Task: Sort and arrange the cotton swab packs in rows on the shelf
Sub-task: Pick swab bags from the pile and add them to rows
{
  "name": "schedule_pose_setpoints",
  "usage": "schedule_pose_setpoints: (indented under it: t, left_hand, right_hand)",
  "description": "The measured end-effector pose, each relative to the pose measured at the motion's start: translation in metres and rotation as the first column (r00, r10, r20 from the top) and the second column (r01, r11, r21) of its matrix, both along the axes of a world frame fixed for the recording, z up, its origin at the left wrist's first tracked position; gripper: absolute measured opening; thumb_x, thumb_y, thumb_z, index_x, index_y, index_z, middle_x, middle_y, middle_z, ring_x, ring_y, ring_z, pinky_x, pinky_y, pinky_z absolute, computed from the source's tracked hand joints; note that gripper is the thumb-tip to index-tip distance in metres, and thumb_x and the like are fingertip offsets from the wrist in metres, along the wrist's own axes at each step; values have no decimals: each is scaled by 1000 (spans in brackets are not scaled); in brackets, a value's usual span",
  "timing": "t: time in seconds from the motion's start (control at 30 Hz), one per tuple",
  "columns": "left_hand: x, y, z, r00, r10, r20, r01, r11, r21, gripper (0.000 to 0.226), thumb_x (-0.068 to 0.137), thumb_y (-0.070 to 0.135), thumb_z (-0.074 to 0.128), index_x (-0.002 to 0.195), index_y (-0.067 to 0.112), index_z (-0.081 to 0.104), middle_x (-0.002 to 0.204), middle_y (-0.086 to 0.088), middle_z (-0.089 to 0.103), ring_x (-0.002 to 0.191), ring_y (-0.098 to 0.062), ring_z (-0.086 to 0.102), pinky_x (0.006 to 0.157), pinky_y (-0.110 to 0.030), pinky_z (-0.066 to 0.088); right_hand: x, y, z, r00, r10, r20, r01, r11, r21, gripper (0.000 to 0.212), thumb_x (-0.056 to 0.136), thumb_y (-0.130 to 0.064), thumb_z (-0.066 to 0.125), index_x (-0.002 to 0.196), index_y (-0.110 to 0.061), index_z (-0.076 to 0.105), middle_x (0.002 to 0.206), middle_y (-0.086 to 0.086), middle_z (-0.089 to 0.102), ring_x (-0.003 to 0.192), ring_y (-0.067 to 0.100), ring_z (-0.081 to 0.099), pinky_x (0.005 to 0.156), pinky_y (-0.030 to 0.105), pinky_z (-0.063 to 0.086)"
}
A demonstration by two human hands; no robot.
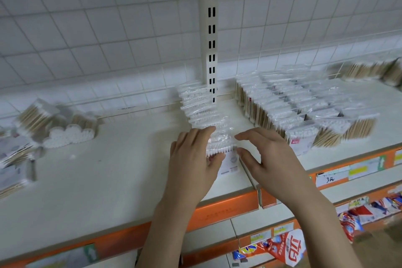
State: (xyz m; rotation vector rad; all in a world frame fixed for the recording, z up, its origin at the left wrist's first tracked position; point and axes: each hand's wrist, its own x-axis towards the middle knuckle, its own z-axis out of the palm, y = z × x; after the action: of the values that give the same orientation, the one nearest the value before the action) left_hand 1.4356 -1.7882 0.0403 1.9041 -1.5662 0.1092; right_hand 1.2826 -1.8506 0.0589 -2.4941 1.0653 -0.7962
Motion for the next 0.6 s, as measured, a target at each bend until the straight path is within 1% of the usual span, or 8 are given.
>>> schedule_pose_setpoints:
  t: [0.13,0.27,0.4,0.5,0.6]
  left_hand:
    - [6,10,6,1000,8,-12,-8,1000,10,52,77,36,70,124,23,53,113,8,56,107,-16,50,92,-29,34]
    - [21,30,12,995,96,15,-96,995,-4,40,79,32,70,116,20,60,109,5,58,103,-17,52,87,-27,32]
    - [46,56,15,975,211,67,-213,977,22,30,81,23,69,110,15,65,106,-1,62,99,-23,55,82,-32,37]
    - [66,76,16,958,283,54,-285,957,47,29,80,16,71,108,13,66,105,-4,63,96,-27,56,81,-38,42]
    - [87,98,13,936,349,35,-351,934,64,29,79,16,71,107,13,66,105,-4,63,96,-27,56,81,-38,43]
  right_hand:
    - [5,0,5,999,35,21,-34,999,-22,24,87,-12,62,110,-12,65,107,-1,64,105,22,54,89,27,40]
    - [18,3,9,994,91,62,-88,994,-60,23,85,-11,63,108,-13,66,106,-1,64,102,24,55,88,34,44]
    - [43,9,11,983,171,69,-165,983,-86,23,83,-8,65,106,-12,66,104,1,65,99,25,57,85,37,46]
    - [65,18,10,971,234,58,-230,971,-59,24,83,-9,65,107,-13,66,105,0,65,100,23,55,85,34,43]
    - [91,29,9,954,295,49,-292,955,-54,24,83,-10,65,107,-13,66,104,1,64,96,23,55,84,34,43]
